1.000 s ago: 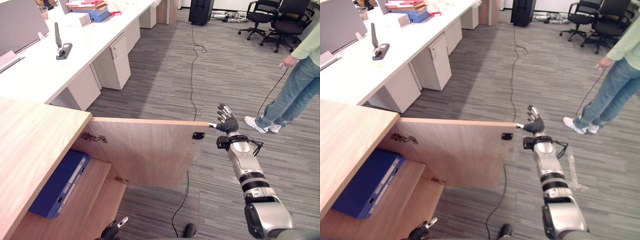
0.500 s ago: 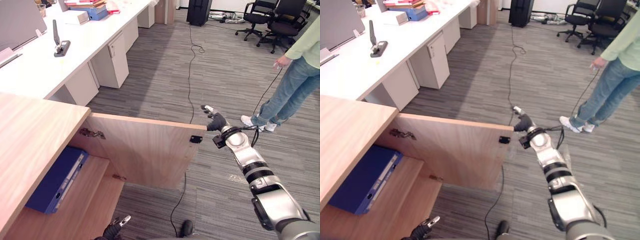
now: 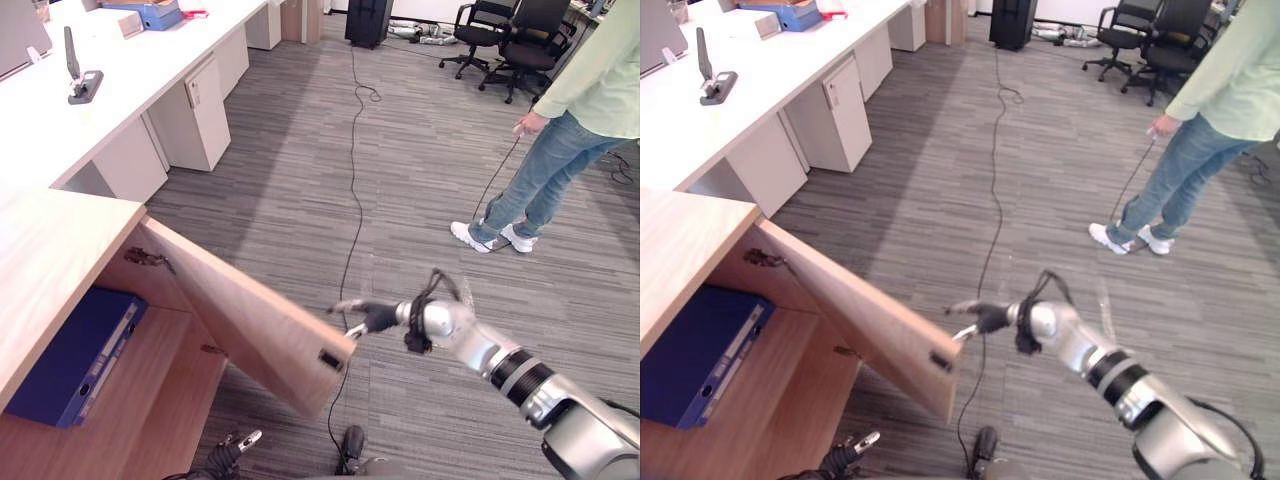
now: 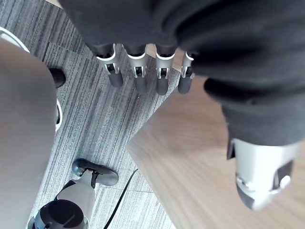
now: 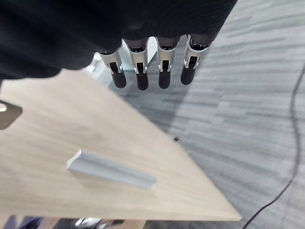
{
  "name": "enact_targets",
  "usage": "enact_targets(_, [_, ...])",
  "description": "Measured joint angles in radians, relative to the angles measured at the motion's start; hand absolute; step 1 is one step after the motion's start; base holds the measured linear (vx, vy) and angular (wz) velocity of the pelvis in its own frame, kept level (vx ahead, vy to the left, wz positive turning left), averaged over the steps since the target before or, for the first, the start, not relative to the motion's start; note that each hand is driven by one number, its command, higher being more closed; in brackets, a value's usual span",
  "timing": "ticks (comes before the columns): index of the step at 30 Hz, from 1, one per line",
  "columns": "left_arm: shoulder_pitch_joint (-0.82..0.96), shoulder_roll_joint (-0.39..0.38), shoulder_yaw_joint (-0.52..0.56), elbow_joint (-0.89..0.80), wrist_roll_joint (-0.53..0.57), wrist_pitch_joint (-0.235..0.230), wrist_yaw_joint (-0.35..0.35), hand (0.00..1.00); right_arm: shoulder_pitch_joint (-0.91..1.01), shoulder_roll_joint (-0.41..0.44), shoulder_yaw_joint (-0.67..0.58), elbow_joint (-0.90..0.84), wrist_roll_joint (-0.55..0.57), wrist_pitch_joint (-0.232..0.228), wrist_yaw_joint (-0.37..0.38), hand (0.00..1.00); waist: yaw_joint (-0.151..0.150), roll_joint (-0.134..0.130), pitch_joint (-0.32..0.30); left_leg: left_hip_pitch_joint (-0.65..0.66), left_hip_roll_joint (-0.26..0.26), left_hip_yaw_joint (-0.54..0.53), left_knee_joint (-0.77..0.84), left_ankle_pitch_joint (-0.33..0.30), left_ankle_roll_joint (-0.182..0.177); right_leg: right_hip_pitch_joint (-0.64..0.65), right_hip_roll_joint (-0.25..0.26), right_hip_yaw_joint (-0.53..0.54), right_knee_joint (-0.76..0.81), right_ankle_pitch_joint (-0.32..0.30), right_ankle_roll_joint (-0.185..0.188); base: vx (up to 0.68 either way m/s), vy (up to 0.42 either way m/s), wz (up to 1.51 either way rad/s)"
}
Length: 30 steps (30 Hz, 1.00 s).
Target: Walk over to the cabinet, pick up the folder, carry it to the office cabinet, place the folder inside the office cabinet, then close the office cabinet door
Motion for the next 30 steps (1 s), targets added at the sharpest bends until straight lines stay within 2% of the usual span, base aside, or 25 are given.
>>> enact_targets(3, [-0.004, -0.007, 0.010, -0.011, -0.001, -0.003, -0.001, 0.00, 0.058, 0.033, 0.051, -0.059, -0.001, -0.008, 0.025, 0.00, 0.006, -0.005, 0.000, -0.073, -0.007, -0.049, 0.018, 0.012, 0.015, -0.046, -0.027, -0.026, 0.035, 0.011, -0.023, -0.05, -0.030, 0.43])
enact_targets(4, [-0.015, -0.011, 0.009, -0.009, -0.001, -0.008, 0.000, 0.00, 0.075, 0.029, 0.076, -0.045, -0.017, 0.003, 0.031, 0.00, 0.017, 0.001, 0.007, -0.118, -0.007, -0.087, 0.028, 0.026, 0.018, -0.098, -0.050, 0.004, 0.129, -0.015, -0.027, -0.04, 0.035, 1.03])
enact_targets(5, [-0.025, -0.004, 0.008, 0.000, -0.002, -0.012, 0.001, 0.00, 0.118, 0.019, 0.082, -0.039, -0.048, 0.014, 0.035, 0.00, 0.030, -0.010, 0.023, -0.150, -0.015, -0.144, 0.049, 0.041, 0.029, -0.137, -0.079, 0.156, 0.219, -0.052, -0.014, -0.05, 0.095, 1.23])
enact_targets(6, [-0.024, 0.004, 0.012, 0.000, -0.007, -0.016, 0.002, 0.00, 0.139, 0.017, 0.083, -0.039, -0.056, 0.016, 0.040, 0.00, 0.036, -0.022, 0.029, -0.163, -0.020, -0.178, 0.057, 0.044, 0.031, -0.144, -0.087, 0.234, 0.249, -0.079, 0.013, -0.04, 0.057, 1.65])
enact_targets(7, [-0.027, 0.024, 0.032, 0.001, -0.009, -0.024, 0.015, 0.00, 0.167, 0.025, 0.084, -0.040, -0.073, 0.016, 0.044, 0.00, 0.043, -0.052, 0.030, -0.189, -0.030, -0.254, 0.062, 0.051, 0.033, -0.144, -0.098, 0.342, 0.288, -0.148, 0.086, -0.03, -0.002, 1.35])
enact_targets(9, [-0.029, 0.041, 0.073, 0.020, -0.006, -0.029, 0.040, 0.00, 0.172, 0.028, 0.093, -0.043, -0.075, 0.015, 0.042, 0.00, 0.073, -0.061, 0.030, -0.225, -0.020, -0.342, 0.065, 0.069, 0.028, -0.135, -0.095, 0.331, 0.326, -0.195, 0.112, -0.02, -0.134, 1.46])
enact_targets(10, [-0.023, 0.039, 0.104, 0.032, -0.001, -0.032, 0.057, 0.00, 0.169, 0.032, 0.099, -0.028, -0.071, 0.015, 0.038, 0.00, 0.095, -0.061, 0.032, -0.246, -0.012, -0.401, 0.071, 0.078, 0.034, -0.110, -0.096, 0.273, 0.319, -0.203, 0.110, -0.04, -0.160, 1.36])
enact_targets(11, [-0.016, 0.036, 0.120, 0.032, 0.007, -0.032, 0.064, 0.00, 0.168, 0.036, 0.105, -0.015, -0.069, 0.015, 0.033, 0.00, 0.103, -0.060, 0.031, -0.259, -0.005, -0.433, 0.072, 0.082, 0.038, -0.094, -0.094, 0.238, 0.311, -0.206, 0.108, -0.06, -0.160, 1.68])
enact_targets(12, [0.004, 0.028, 0.165, 0.030, 0.036, -0.036, 0.078, 0.00, 0.170, 0.063, 0.114, 0.034, -0.068, 0.015, 0.023, 0.00, 0.125, -0.058, 0.033, -0.294, 0.005, -0.523, 0.081, 0.093, 0.040, -0.050, -0.091, 0.147, 0.294, -0.219, 0.107, -0.05, -0.127, 1.44])
enact_targets(13, [0.012, 0.024, 0.183, 0.031, 0.038, -0.037, 0.081, 0.00, 0.170, 0.076, 0.114, 0.057, -0.070, 0.015, 0.019, 0.00, 0.139, -0.059, 0.036, -0.303, 0.009, -0.550, 0.084, 0.095, 0.042, -0.035, -0.088, 0.119, 0.287, -0.223, 0.103, -0.06, -0.123, 1.66])
enact_targets(14, [0.034, 0.013, 0.232, 0.031, 0.038, -0.036, 0.089, 0.00, 0.170, 0.107, 0.111, 0.096, -0.080, 0.016, -0.006, 0.00, 0.171, -0.057, 0.039, -0.328, 0.012, -0.604, 0.091, 0.094, 0.058, -0.013, -0.080, 0.075, 0.280, -0.238, 0.101, -0.05, -0.084, 1.39])
enact_targets(16, [0.069, 0.003, 0.313, 0.033, 0.038, -0.034, 0.100, 0.00, 0.168, 0.175, 0.105, 0.158, -0.085, 0.019, -0.050, 0.00, 0.200, -0.068, 0.051, -0.351, 0.007, -0.648, 0.086, 0.097, 0.125, 0.016, -0.079, 0.029, 0.279, -0.266, 0.097, -0.03, -0.089, 1.41])
enact_targets(17, [0.092, 0.001, 0.368, 0.040, 0.038, -0.029, 0.110, 0.00, 0.168, 0.236, 0.098, 0.195, -0.100, 0.025, -0.080, 0.00, 0.213, -0.074, 0.063, -0.367, 0.006, -0.618, 0.081, 0.093, 0.246, 0.044, -0.082, -0.006, 0.274, -0.282, 0.096, 0.02, -0.078, 1.27])
enact_targets(18, [0.101, 0.003, 0.391, 0.044, 0.038, -0.026, 0.113, 0.00, 0.170, 0.258, 0.097, 0.200, -0.112, 0.031, -0.091, 0.00, 0.212, -0.078, 0.065, -0.374, 0.012, -0.580, 0.070, 0.092, 0.301, 0.058, -0.081, -0.016, 0.267, -0.289, 0.090, 0.03, -0.118, 1.92])
enact_targets(19, [0.114, 0.004, 0.437, 0.052, 0.037, -0.019, 0.121, 0.00, 0.174, 0.283, 0.088, 0.205, -0.119, 0.034, -0.107, 0.00, 0.210, -0.086, 0.065, -0.383, 0.037, -0.478, 0.059, 0.093, 0.326, 0.094, -0.088, -0.067, 0.244, -0.293, 0.072, 0.01, -0.080, 2.08])
enact_targets(20, [0.122, 0.002, 0.481, 0.057, 0.036, -0.017, 0.125, 0.00, 0.190, 0.303, 0.037, 0.214, -0.120, 0.034, -0.123, 0.00, 0.215, -0.082, 0.066, -0.416, 0.074, -0.340, 0.087, 0.107, 0.297, 0.116, -0.108, -0.146, 0.232, -0.294, 0.066, 0.01, -0.035, 2.06])
enact_targets(21, [0.125, 0.000, 0.502, 0.066, 0.036, -0.014, 0.127, 0.00, 0.199, 0.311, 0.011, 0.221, -0.120, 0.035, -0.131, 0.00, 0.214, -0.083, 0.066, -0.436, 0.088, -0.264, 0.116, 0.118, 0.281, 0.128, -0.118, -0.188, 0.226, -0.301, 0.073, 0.07, 0.047, 1.88])
enact_targets(22, [0.131, -0.011, 0.547, 0.089, 0.038, -0.001, 0.128, 0.00, 0.220, 0.323, -0.039, 0.232, -0.132, 0.040, -0.146, 0.00, 0.210, -0.080, 0.064, -0.459, 0.092, -0.116, 0.176, 0.136, 0.258, 0.151, -0.130, -0.246, 0.213, -0.313, 0.091, 0.13, 0.061, 1.49])
enact_targets(23, [0.147, -0.022, 0.573, 0.093, 0.038, 0.008, 0.128, 0.00, 0.235, 0.330, -0.063, 0.233, -0.152, 0.043, -0.154, 0.00, 0.213, -0.082, 0.062, -0.462, 0.091, -0.064, 0.187, 0.156, 0.252, 0.166, -0.134, -0.266, 0.211, -0.318, 0.099, 0.27, 0.107, 1.51])
enact_targets(24, [0.164, -0.035, 0.601, 0.107, 0.044, 0.016, 0.128, 0.00, 0.253, 0.335, -0.072, 0.236, -0.160, 0.050, -0.153, 0.00, 0.216, -0.090, 0.064, -0.464, 0.086, -0.036, 0.193, 0.210, 0.211, 0.176, -0.143, -0.293, 0.216, -0.317, 0.108, 0.31, 0.129, 1.18])
enact_targets(25, [0.179, -0.047, 0.607, 0.124, 0.051, 0.028, 0.128, 0.00, 0.288, 0.362, -0.087, 0.243, -0.160, 0.058, -0.155, 0.00, 0.224, -0.119, 0.061, -0.468, 0.044, -0.041, 0.189, 0.199, 0.191, 0.201, -0.166, -0.325, 0.205, -0.300, 0.127, 0.33, 0.135, 0.96])
enact_targets(27, [0.182, -0.063, 0.606, 0.125, 0.058, 0.034, 0.127, 0.00, 0.304, 0.389, -0.100, 0.260, -0.153, 0.062, -0.156, 0.00, 0.218, -0.133, 0.056, -0.469, 0.008, -0.066, 0.178, 0.190, 0.187, 0.224, -0.181, -0.350, 0.188, -0.289, 0.128, 0.25, 0.111, 0.74])
enact_targets(28, [0.176, -0.083, 0.597, 0.117, 0.059, 0.033, 0.121, 0.00, 0.315, 0.417, -0.127, 0.300, -0.150, 0.064, -0.155, 0.00, 0.211, -0.140, 0.050, -0.464, -0.030, -0.090, 0.156, 0.189, 0.188, 0.248, -0.198, -0.371, 0.176, -0.281, 0.132, 0.29, 0.147, 0.78])
enact_targets(29, [0.171, -0.096, 0.579, 0.106, 0.056, 0.031, 0.113, 0.00, 0.329, 0.452, -0.186, 0.368, -0.141, 0.064, -0.158, 0.00, 0.215, -0.144, 0.038, -0.462, -0.055, -0.104, 0.133, 0.191, 0.186, 0.253, -0.211, -0.383, 0.176, -0.281, 0.131, 0.37, 0.198, 0.93])
enact_targets(30, [0.171, -0.105, 0.542, 0.087, 0.016, 0.023, 0.098, 0.00, 0.333, 0.538, -0.354, 0.556, -0.121, 0.074, -0.199, 0.00, 0.220, -0.145, 0.021, -0.444, -0.100, -0.130, 0.075, 0.207, 0.181, 0.264, -0.234, -0.402, 0.183, -0.275, 0.129, 0.33, 0.178, 0.92])
